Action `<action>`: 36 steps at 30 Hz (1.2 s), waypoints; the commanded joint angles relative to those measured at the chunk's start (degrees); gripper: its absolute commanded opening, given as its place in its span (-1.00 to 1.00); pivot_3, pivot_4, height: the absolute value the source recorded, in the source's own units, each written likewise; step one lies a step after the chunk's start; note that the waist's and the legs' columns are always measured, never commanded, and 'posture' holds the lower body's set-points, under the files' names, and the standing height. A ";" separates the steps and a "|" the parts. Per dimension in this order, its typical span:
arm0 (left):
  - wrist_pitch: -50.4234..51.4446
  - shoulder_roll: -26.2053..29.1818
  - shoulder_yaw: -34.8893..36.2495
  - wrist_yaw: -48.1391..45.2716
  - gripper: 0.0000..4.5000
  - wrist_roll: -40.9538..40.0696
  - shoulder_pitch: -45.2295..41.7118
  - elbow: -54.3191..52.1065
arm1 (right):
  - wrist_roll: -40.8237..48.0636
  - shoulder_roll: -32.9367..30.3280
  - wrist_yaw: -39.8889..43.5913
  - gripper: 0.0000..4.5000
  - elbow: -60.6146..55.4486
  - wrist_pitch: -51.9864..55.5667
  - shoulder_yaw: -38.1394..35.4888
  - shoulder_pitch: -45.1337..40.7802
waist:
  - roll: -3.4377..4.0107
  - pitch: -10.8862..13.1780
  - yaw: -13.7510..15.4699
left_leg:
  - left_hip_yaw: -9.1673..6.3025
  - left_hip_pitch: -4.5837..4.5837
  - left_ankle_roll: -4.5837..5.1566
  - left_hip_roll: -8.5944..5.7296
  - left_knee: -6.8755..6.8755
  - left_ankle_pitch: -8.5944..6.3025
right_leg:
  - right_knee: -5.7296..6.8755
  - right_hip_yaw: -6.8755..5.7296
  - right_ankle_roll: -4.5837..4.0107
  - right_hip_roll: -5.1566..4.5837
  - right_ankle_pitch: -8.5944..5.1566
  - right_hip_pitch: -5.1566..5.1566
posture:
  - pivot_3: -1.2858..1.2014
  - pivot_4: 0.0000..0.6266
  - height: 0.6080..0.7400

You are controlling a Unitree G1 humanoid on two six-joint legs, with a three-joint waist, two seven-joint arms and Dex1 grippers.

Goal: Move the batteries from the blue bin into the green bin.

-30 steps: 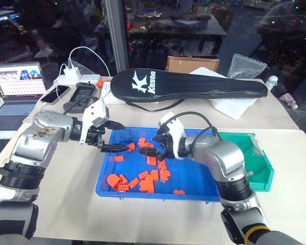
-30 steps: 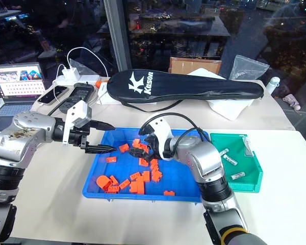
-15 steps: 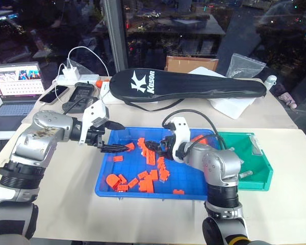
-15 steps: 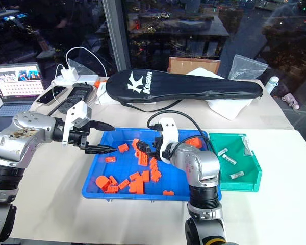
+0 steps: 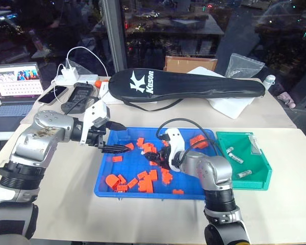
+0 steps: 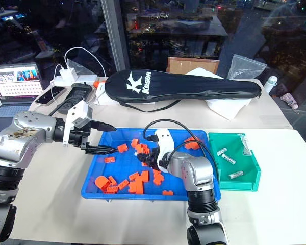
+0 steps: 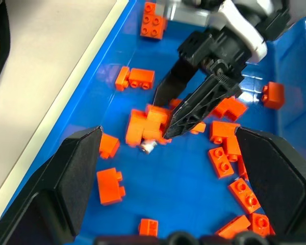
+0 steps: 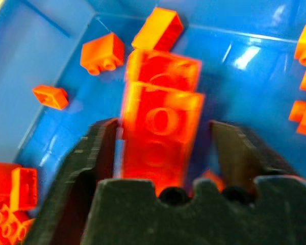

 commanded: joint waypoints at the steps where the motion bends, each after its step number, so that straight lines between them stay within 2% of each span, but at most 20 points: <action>1: 0.11 0.94 1.97 -0.19 1.00 -1.12 -0.97 -1.03 | 1.66 -1.68 0.60 -0.33 -3.44 -1.01 -2.43 -3.25 | 0.00 0.00 -0.12 | 0.00 0.00 0.00 0.00 0.00 0.00 | 0.00 0.00 0.00 0.00 0.00 0.00 | 0.03 -0.52 1.00; 2: 0.17 0.88 2.02 -0.15 1.00 -1.18 -1.03 -1.00 | 2.23 -2.92 1.13 -0.43 -4.77 -0.58 -3.23 -4.06 | 0.00 0.00 -0.12 | 0.00 0.00 0.00 0.00 0.00 0.00 | 0.00 0.00 0.00 0.00 0.00 -0.01 | 0.03 -0.52 1.00; 5: 0.10 0.83 1.90 -0.20 1.00 -1.20 -1.06 -1.06 | 4.80 -7.40 3.38 -0.45 -8.79 2.55 -5.31 -5.86 | 0.00 0.00 0.04 | 0.00 -0.02 0.01 -0.01 0.00 0.00 | -0.01 0.00 0.00 -0.01 0.00 0.00 | 0.03 -0.52 1.00; 7: 0.04 0.52 1.70 -0.07 1.00 -1.15 -1.20 -0.95 | 7.02 -12.67 6.10 -0.46 -11.90 5.36 -6.02 -6.52 | 0.00 0.00 0.06 | 0.00 -0.03 0.01 0.00 0.00 0.00 | -0.03 0.00 0.00 -0.01 0.00 0.01 | 0.03 -0.52 1.00; 12: 0.02 -0.26 1.18 0.13 1.00 -1.15 -1.45 -0.88 | 8.89 -24.85 10.73 -0.53 -16.57 6.99 -1.73 -2.87 | -0.01 0.00 0.07 | 0.01 -0.01 0.01 0.00 -0.03 0.00 | -0.11 0.01 -0.01 0.00 -0.01 0.03 | 0.03 -0.52 1.00; 14: -0.14 -0.48 0.94 -0.03 1.00 -1.06 -1.58 -0.76 | 8.97 -28.95 12.17 -0.62 -17.89 6.21 0.10 -1.12 | -0.02 0.00 0.04 | 0.02 -0.01 0.01 0.00 -0.04 0.00 | -0.12 0.01 -0.03 -0.01 -0.02 0.04 | 0.03 -0.52 1.00; 19: -0.74 -1.12 0.36 -0.41 1.00 -0.51 -2.51 0.42 | 8.34 -33.96 13.89 -0.62 -18.67 4.20 2.97 1.28 | -0.03 0.00 -0.09 | 0.04 -0.02 0.02 -0.01 -0.02 0.00 | -0.13 0.06 -0.02 0.00 -0.02 0.01 | 0.03 -0.52 1.00; 23: -0.83 -1.35 0.22 -0.70 1.00 -0.35 -2.74 0.73 | 8.08 -34.49 14.08 -0.14 -18.74 2.97 4.20 0.37 | -0.03 0.01 -0.21 | 0.04 -0.01 0.05 -0.01 -0.02 0.02 | -0.13 0.07 -0.02 0.01 -0.02 0.01 | 0.03 -0.52 1.00; 29: -0.69 -0.70 0.71 -0.77 1.00 -0.37 -2.23 0.38 | 5.64 -35.51 13.74 0.75 -17.54 -0.43 8.30 -5.03 | -0.03 0.01 -0.15 | 0.04 -0.04 0.05 -0.01 -0.01 0.02 | -0.14 0.07 -0.02 0.00 -0.02 0.00 | 0.03 -0.52 1.00; 33: -0.34 0.14 1.22 -0.85 1.00 -0.52 -1.74 -0.03 | 5.54 -27.66 14.01 0.75 -12.72 -4.87 12.49 -10.73 | -0.03 0.01 -0.58 | 0.04 0.00 0.05 0.02 -0.02 0.02 | -0.13 0.07 -0.02 0.03 -0.02 -0.01 | 0.03 -0.52 1.00; 36: -0.21 0.52 1.49 -0.85 1.00 -0.68 -1.37 -0.38 | 4.14 -24.70 14.25 0.75 -9.62 -6.91 16.03 -11.83 | -0.03 0.01 -0.55 | -0.02 0.00 0.06 0.13 -0.06 0.02 | -0.10 0.09 -0.04 0.18 -0.01 -0.03 | 0.03 -0.52 1.00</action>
